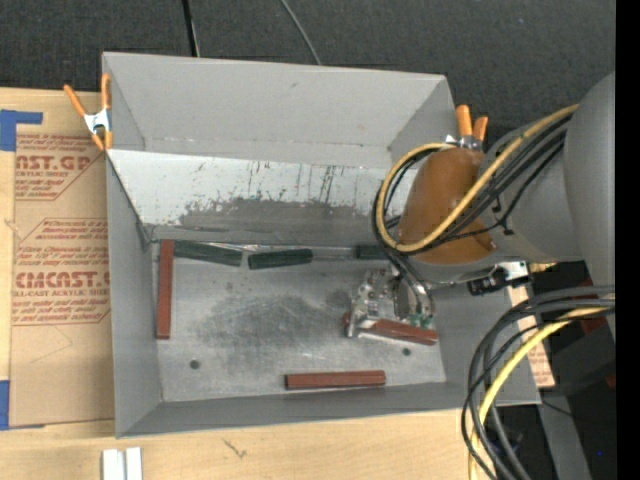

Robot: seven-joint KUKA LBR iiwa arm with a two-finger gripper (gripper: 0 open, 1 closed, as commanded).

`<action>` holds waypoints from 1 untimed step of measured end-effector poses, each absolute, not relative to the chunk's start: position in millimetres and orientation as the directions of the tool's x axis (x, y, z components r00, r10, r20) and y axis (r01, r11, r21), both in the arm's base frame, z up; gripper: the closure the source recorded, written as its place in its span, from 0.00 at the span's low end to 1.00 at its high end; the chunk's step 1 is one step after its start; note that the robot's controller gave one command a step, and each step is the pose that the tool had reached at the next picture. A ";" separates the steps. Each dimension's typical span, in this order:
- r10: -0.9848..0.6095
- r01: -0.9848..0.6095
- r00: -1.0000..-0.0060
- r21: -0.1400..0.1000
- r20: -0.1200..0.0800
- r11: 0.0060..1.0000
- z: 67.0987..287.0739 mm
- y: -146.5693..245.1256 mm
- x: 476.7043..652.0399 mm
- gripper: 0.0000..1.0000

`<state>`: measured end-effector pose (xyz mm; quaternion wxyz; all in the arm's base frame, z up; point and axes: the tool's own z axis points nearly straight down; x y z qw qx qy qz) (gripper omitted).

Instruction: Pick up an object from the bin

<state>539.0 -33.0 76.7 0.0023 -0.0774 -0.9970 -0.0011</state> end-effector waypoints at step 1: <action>0.246 0.246 -0.969 0.000 0.004 0.969 270.6 -39.0 508.6 1.00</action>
Offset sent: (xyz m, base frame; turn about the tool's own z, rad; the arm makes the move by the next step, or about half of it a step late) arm 0.0000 0.0000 0.0000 0.0000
